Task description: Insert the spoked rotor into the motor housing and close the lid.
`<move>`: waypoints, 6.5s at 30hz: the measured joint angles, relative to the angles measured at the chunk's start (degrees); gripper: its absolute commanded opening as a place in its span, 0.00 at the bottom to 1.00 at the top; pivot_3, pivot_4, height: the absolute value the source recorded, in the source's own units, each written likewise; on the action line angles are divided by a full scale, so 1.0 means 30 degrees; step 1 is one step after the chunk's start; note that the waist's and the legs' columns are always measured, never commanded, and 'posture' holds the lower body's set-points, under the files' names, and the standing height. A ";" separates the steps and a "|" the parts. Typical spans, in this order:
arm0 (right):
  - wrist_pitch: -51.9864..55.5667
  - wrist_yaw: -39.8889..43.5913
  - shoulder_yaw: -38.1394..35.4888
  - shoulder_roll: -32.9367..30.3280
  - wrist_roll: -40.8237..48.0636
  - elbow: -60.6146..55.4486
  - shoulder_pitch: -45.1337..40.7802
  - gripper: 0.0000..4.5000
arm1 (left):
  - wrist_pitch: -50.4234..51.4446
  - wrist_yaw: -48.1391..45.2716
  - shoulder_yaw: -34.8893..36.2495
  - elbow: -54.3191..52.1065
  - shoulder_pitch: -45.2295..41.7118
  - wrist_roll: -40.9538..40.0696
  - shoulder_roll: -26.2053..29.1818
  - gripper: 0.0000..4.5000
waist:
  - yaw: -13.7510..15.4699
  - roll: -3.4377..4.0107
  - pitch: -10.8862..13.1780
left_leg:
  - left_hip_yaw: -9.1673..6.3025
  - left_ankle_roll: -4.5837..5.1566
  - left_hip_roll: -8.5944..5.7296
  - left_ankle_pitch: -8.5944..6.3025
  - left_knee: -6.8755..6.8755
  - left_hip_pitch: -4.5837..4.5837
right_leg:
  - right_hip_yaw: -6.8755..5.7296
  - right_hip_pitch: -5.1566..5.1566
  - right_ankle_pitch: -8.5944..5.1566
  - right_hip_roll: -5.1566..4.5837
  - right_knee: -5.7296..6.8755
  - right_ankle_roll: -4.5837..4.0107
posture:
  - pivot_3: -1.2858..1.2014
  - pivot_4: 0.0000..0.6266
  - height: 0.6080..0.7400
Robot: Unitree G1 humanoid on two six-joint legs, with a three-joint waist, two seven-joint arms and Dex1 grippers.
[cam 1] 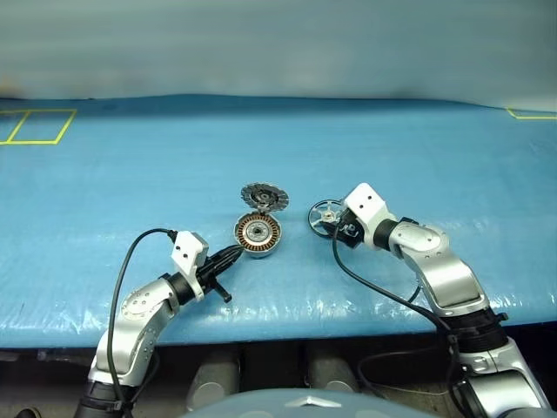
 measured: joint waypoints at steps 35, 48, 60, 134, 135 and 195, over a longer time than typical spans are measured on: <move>0.2811 -0.0764 -0.0874 0.0526 0.1459 -0.1565 0.1482 0.82 | -0.0132 0.0230 -0.0243 0.1362 -0.0293 0.0246 -0.0301 0.01 | 0.0161 0.0000 0.0001 | -0.0003 0.0005 0.0000 -0.0003 -0.0002 -0.0005 | -0.0004 0.0002 -0.0010 -0.0002 -0.0014 0.0019 | 0.52 0.24 1.00; 0.3563 -0.0690 -0.1779 0.1153 0.3525 -0.1674 0.1621 0.82 | -0.0148 0.0413 -0.0322 0.1390 -0.0301 0.0708 -0.0317 0.01 | 0.0131 -0.0001 0.0000 | -0.0001 0.0006 0.0001 -0.0003 -0.0006 -0.0004 | -0.0004 0.0002 -0.0010 -0.0001 -0.0016 0.0021 | 0.52 0.24 1.00; 0.3627 -0.1238 -0.1944 0.1217 0.3765 -0.0790 0.1071 0.82 | -0.0174 0.0499 -0.0467 0.1395 -0.0230 0.0925 -0.0358 0.01 | 0.0138 0.0000 0.0001 | -0.0001 0.0007 0.0001 -0.0004 -0.0014 -0.0005 | -0.0005 0.0002 -0.0010 0.0000 -0.0028 0.0020 | 0.52 0.24 1.00; 0.3617 0.2295 -0.2844 0.1105 0.8358 -0.0814 0.2304 0.26 | -0.0688 0.0050 0.0698 0.1393 0.0250 0.0002 -0.0639 0.00 | 0.0043 0.0023 0.0012 | 0.0021 0.0108 0.0003 -0.0053 -0.0031 -0.0029 | 0.0003 0.0059 0.0047 -0.0002 -0.0234 0.0085 | 0.52 0.24 1.00; 0.3622 0.2605 -0.2835 0.1089 0.8577 -0.1014 0.2401 0.26 | -0.0688 0.0043 0.0697 0.1392 0.0252 -0.0026 -0.0639 0.00 | 0.0030 0.0023 0.0012 | 0.0027 0.0116 0.0003 -0.0059 -0.0031 -0.0030 | 0.0009 0.0058 0.0050 -0.0003 -0.0241 0.0084 | 0.52 0.24 1.00; 0.2328 0.4787 0.2220 0.3437 0.7503 0.2387 -0.2865 0.26 | -0.3241 -0.2368 0.0396 0.2743 0.0054 0.0990 0.1299 0.00 | -0.0112 0.0035 0.0016 | 0.0033 0.0119 -0.0003 -0.0062 -0.0028 -0.0030 | 0.0021 0.0040 0.0114 -0.0002 -0.0237 0.0008 | 0.52 0.24 1.00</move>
